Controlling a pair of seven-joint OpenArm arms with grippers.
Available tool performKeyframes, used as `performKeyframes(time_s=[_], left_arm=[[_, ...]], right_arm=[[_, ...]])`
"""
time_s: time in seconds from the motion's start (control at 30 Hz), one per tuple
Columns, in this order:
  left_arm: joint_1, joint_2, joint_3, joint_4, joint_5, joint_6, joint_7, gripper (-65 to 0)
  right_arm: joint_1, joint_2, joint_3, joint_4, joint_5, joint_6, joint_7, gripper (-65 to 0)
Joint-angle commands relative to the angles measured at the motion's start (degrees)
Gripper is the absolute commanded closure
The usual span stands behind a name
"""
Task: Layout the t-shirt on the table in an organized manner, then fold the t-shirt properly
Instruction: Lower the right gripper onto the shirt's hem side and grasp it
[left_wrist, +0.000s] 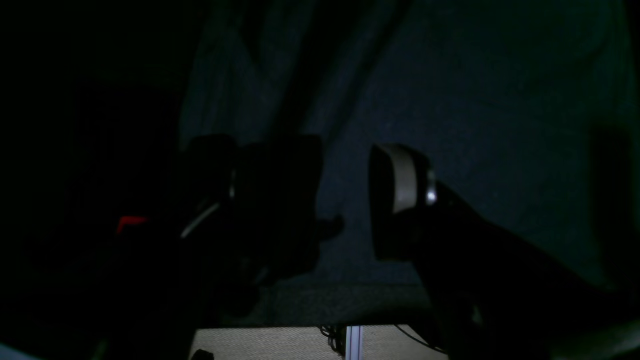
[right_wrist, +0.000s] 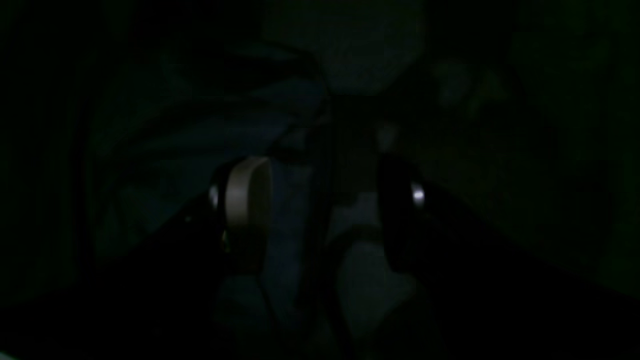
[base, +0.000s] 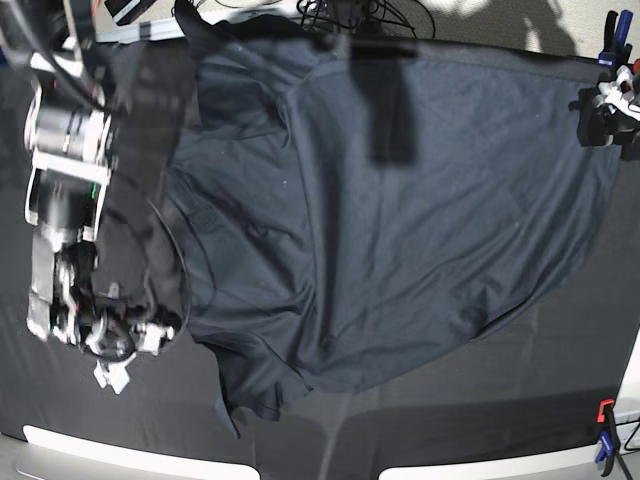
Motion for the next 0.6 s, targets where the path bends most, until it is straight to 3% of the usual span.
performKeyframes(time_s=[0.0,0.17,0.27,0.57], left_arm=[[0.2,-1.0,-0.4,0.9,-0.7,-0.2,-1.2,-30.5],[0.2,-1.0,-0.4,0.9,-0.7,-0.2,-1.2,-30.5],[0.2,-1.0,-0.4,0.9,-0.7,-0.2,-1.2,-30.5],[0.2,-1.0,-0.4,0.9,-0.7,-0.2,-1.2,-30.5]], right_arm=[[2.9,0.6,0.2,-2.2,0.3,0.4,1.5,-32.7],[7.6,0.5,0.2,-16.7,-5.7,3.0,6.6,-32.7],[7.8,0.1,0.2,-18.8,-5.8,3.7,6.8,-32.7],[7.8,-6.4,0.2,-18.8,-6.7,5.9,4.1,-32.0]])
